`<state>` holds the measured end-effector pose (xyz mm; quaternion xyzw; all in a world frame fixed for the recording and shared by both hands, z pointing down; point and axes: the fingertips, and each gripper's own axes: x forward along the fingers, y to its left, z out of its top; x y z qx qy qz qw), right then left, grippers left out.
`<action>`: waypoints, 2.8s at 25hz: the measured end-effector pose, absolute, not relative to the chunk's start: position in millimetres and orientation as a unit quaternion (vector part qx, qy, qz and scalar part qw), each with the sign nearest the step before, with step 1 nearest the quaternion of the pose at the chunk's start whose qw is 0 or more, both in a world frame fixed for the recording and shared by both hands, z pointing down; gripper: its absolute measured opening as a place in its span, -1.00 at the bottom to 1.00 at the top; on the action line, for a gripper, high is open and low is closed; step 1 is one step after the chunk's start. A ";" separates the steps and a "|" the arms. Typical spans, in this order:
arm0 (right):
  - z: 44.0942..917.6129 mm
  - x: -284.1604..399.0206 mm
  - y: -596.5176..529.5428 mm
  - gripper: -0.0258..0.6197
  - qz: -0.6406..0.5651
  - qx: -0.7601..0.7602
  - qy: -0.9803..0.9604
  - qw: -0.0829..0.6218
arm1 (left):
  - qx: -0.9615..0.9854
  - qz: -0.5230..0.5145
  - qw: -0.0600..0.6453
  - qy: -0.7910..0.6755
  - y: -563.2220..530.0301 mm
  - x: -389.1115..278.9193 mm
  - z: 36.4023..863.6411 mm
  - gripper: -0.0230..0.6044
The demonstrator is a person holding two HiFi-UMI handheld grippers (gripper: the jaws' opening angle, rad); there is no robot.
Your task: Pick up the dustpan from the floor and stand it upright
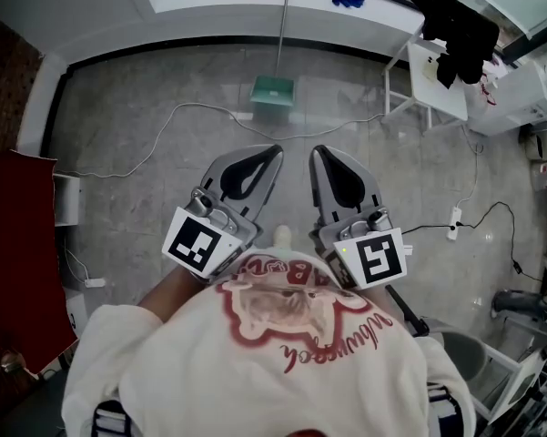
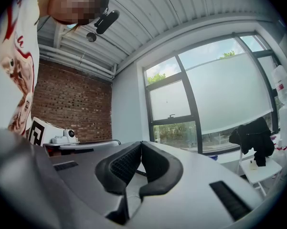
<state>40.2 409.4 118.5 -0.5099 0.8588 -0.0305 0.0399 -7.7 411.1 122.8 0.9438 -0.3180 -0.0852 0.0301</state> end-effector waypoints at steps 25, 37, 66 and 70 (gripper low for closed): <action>128.9 87.3 332.7 -0.84 -0.035 -0.485 0.873 0.047 | 0.918 -0.097 0.018 -0.385 324.9 11.9 128.1 -0.87; 143.0 78.4 159.3 -0.84 -0.033 -0.503 0.863 0.025 | 0.932 -0.091 0.020 -0.351 141.6 9.1 135.2 -0.87; 139.0 80.0 -68.8 -0.84 -0.053 -0.512 0.857 0.027 | 0.938 -0.092 0.029 -0.333 -84.8 23.0 133.6 -0.87; 144.1 83.5 -89.9 -0.84 -0.051 -0.506 0.861 0.017 | 0.933 -0.090 0.035 -0.348 -111.4 27.6 141.8 -0.87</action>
